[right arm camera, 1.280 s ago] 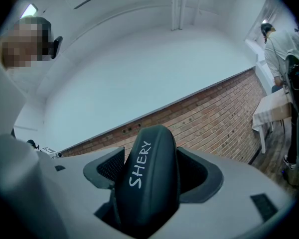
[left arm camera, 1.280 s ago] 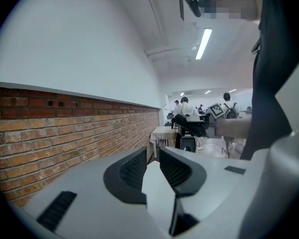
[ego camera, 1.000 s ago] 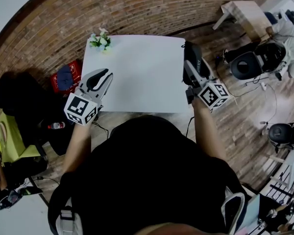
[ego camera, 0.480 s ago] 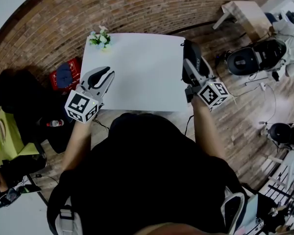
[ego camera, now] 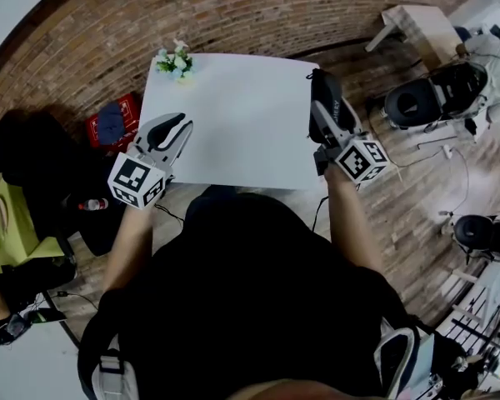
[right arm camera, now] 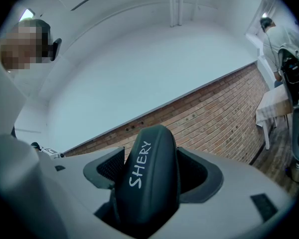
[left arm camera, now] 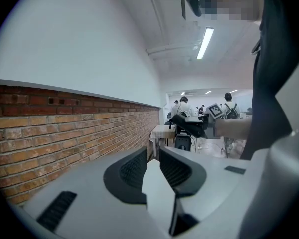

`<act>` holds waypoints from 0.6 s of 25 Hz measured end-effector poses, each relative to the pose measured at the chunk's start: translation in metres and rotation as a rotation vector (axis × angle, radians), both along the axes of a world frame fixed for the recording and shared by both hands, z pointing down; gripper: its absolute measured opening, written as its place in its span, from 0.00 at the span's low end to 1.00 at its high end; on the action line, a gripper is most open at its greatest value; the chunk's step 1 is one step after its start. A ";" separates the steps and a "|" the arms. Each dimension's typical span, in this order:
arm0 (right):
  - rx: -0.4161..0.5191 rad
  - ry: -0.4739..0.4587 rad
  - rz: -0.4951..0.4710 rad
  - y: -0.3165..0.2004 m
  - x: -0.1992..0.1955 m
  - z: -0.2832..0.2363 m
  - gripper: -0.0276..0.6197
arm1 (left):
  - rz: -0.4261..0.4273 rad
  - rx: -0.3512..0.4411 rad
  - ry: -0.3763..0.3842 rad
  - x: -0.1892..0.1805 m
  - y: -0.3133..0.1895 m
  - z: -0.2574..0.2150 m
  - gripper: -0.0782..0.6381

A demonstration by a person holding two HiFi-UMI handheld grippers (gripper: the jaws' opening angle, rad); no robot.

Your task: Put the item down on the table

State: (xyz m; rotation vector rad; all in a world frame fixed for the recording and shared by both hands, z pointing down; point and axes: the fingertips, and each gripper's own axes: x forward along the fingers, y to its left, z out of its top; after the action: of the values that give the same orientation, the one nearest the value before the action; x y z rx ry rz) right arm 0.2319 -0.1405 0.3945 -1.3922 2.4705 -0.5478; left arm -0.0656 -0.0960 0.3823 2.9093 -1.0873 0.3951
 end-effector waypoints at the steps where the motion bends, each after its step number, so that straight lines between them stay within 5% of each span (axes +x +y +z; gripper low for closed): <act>1: 0.001 0.000 0.000 -0.001 -0.001 0.000 0.57 | 0.001 -0.003 -0.001 -0.001 -0.001 0.002 0.22; 15: -0.014 0.013 0.015 -0.039 -0.011 0.005 0.57 | 0.009 -0.035 0.014 -0.014 -0.042 0.015 0.23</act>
State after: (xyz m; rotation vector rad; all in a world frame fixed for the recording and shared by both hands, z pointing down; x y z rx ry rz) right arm 0.2210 -0.1790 0.3995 -1.4233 2.4686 -0.5554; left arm -0.0797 -0.1379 0.3973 2.8832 -1.0548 0.3888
